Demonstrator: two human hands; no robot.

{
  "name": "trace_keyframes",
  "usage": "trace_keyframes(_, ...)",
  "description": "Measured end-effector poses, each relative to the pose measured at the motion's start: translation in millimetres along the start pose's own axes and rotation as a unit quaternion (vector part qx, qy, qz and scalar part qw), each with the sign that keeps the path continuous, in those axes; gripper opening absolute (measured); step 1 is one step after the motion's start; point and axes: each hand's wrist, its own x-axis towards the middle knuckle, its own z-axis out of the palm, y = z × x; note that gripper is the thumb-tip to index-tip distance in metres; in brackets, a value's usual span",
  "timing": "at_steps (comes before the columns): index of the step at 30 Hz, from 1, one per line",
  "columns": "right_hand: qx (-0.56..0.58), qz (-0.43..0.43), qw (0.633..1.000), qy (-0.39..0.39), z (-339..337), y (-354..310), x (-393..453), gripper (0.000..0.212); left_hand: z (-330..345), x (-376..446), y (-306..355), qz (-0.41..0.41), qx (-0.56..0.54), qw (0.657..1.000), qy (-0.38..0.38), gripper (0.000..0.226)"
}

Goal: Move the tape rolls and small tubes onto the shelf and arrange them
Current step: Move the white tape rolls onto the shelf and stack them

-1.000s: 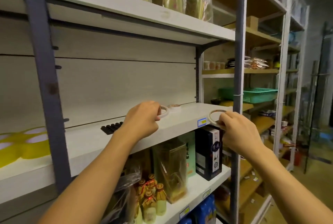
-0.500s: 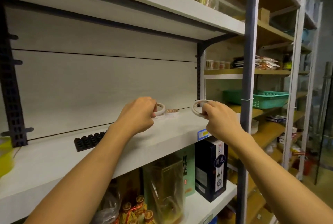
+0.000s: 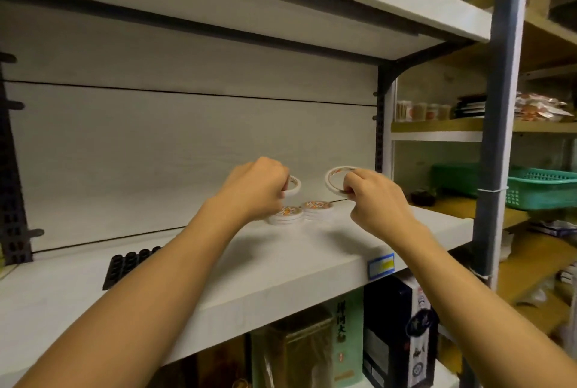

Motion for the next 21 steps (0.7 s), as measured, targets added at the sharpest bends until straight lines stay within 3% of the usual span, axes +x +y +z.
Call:
trace_keyframes(7, 0.081, -0.088, 0.993, 0.004, 65, 29, 50, 0.018, 28, 53, 16, -0.060, 0.014, 0.997, -0.040, 0.021)
trace_keyframes(11, 0.128, -0.102, 0.986, -0.043, 96, 46, 66, 0.014, 64, 74, 18, -0.101, -0.012, 0.994, -0.044, 0.018)
trace_keyframes(15, 0.158, -0.112, 0.978, -0.075, 120, 62, 70, 0.024, 100, 75, 23, -0.105, -0.065, 0.991, -0.046, 0.016)
trace_keyframes(21, 0.246, -0.103, 0.960, -0.082, 140, 66, 73, 0.026, 128, 76, 16, -0.128, -0.100, 0.987, -0.007, 0.019)
